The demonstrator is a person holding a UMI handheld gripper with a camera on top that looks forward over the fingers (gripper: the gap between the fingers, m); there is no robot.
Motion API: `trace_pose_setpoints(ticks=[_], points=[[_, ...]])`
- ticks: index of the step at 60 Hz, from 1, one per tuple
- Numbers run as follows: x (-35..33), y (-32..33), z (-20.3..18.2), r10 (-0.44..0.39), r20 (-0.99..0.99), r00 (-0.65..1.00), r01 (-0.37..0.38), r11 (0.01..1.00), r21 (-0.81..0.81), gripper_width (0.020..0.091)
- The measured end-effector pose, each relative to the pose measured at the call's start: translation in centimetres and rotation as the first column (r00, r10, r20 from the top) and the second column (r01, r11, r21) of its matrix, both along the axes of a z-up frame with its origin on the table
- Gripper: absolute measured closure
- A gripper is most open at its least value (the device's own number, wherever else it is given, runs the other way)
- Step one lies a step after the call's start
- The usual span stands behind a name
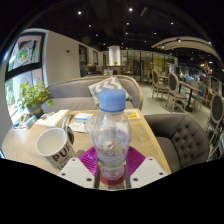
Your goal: Pour water
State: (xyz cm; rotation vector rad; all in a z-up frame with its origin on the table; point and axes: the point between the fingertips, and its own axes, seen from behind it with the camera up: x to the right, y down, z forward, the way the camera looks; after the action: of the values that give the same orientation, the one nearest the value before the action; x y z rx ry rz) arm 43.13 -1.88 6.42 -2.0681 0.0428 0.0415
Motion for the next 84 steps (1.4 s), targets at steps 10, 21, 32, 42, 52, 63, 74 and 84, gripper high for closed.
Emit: trace_pose_setpoints(ticks=[10,21,32,42,52,63,74,84], points=[[0.1,-0.1,-0.1,0.015,0.022,1.0,-0.016,0.999,0.04,0.0706],[0.3,-0.6,-0.7,-0.02,0.002,1.0,0.02,1.0,-0.017,0.0487],[-0.2,-3.3,-0.1,-0.018,0.023,1.0,0.02,0.996,-0.09,0.0244],[-1.1,-8.0,1.9,-0.066,0.06,0.996,0.074,0.984,-0.16,0.0249],[-4.6,-15.2,5.5,-0.128,0.02,0.992,0.129,0.96,-0.25,0.0252],[-9.2,-21.3,10.9,-0.14,0.059,0.988,0.151,0.952,-0.267,0.0248],[-14.0,-24.4,14.1,-0.129,0.048,0.99,0.137,0.957,-0.256,0.0248],[-16.0,-25.2,15.7,-0.12,0.087,0.989,0.137,0.963,-0.232,0.0248]])
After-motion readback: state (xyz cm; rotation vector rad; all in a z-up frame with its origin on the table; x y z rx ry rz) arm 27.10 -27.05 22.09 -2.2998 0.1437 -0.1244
